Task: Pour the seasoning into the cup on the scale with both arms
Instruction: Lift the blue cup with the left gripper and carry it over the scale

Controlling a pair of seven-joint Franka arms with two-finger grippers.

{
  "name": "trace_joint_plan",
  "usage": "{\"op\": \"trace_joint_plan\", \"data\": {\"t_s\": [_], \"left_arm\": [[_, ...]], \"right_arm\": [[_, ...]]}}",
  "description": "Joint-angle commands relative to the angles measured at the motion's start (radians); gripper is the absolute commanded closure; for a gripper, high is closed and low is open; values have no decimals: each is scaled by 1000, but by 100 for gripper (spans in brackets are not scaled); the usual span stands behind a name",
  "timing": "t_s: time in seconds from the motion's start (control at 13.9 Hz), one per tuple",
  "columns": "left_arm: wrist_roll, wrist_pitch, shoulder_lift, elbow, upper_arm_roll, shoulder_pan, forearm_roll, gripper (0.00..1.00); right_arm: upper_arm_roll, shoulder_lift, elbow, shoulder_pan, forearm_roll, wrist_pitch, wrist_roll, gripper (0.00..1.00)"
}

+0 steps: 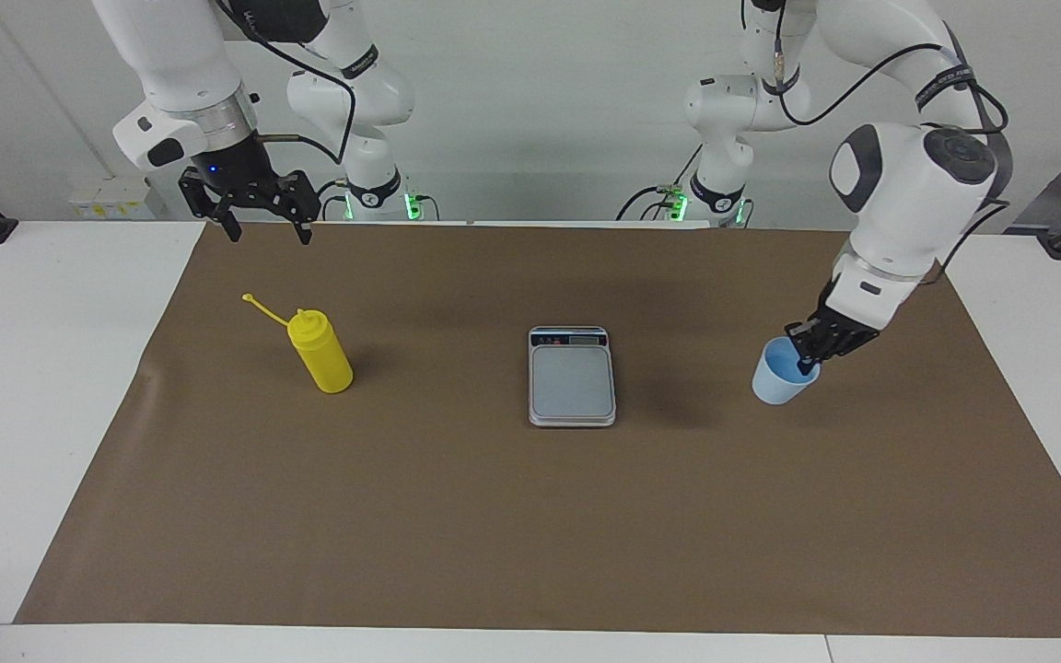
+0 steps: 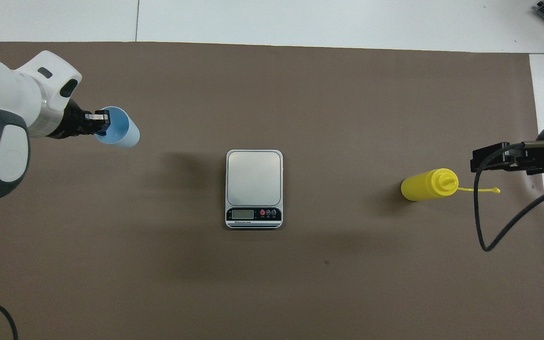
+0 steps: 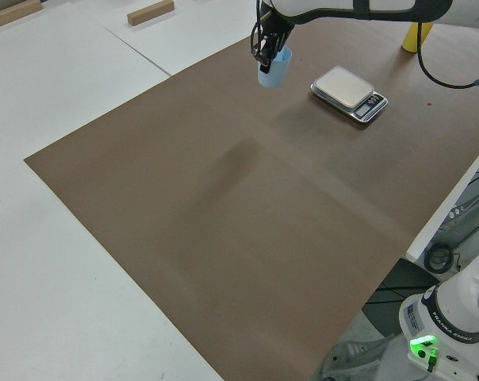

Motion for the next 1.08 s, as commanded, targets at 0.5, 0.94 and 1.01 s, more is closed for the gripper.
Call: {"op": "trace_joint_plan", "data": {"t_s": [0.5, 0.94, 1.01], "left_arm": [[-151, 93, 9, -33, 15, -235, 7, 100], [-280, 175, 63, -41, 15, -327, 5, 100], [-316, 196, 89, -39, 15, -355, 7, 100]], "right_arm": [[8, -22, -27, -15, -2, 12, -24, 0], [8, -22, -27, -15, -2, 12, -24, 0], [8, -22, -27, -15, -2, 12, -24, 0]]}}
